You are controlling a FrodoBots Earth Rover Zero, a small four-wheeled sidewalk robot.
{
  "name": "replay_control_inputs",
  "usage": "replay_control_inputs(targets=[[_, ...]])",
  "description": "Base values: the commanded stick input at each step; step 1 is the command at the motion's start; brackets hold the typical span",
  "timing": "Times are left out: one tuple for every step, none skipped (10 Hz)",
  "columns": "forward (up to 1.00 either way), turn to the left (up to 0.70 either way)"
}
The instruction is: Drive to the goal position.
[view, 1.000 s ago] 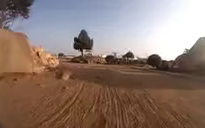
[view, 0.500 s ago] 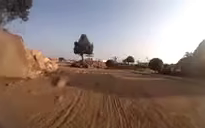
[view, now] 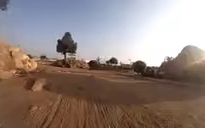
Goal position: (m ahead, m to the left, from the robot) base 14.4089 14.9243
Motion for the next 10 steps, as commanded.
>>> replay_control_inputs(targets=[[0.7,-0.18],[0.7,-0.03],[0.7,0.0],[0.7,0.0],[0.7,0.0],[0.7,0.0],[0.7,0.0],[0.7,0.0],[0.7,0.0],[0.7,0.0]])
